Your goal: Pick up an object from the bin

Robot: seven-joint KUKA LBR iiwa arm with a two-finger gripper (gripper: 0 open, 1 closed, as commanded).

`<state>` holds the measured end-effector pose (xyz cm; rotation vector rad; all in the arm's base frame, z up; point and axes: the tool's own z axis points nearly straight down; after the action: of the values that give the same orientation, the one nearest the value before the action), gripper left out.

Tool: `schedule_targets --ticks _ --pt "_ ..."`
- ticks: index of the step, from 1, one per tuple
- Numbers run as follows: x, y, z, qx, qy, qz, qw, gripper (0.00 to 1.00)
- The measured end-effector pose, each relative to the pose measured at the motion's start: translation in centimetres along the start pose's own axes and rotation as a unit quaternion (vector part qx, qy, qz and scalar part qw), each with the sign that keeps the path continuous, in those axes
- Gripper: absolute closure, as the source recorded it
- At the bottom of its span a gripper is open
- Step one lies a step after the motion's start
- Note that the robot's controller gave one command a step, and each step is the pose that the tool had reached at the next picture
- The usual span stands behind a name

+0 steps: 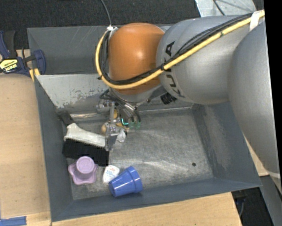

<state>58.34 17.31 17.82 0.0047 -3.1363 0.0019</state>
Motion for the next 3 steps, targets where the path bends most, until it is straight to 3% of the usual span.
schedule_targets --ticks 1,2,3 --pt "-0.2 0.0 -0.5 -0.001 -0.0039 0.001 1.0000 0.00" --pt "-0.3 0.1 2.8 -0.002 -0.0091 0.017 0.9998 0.00" --pt "-1.8 0.7 10.3 -0.003 -0.0073 0.035 0.9993 1.00"
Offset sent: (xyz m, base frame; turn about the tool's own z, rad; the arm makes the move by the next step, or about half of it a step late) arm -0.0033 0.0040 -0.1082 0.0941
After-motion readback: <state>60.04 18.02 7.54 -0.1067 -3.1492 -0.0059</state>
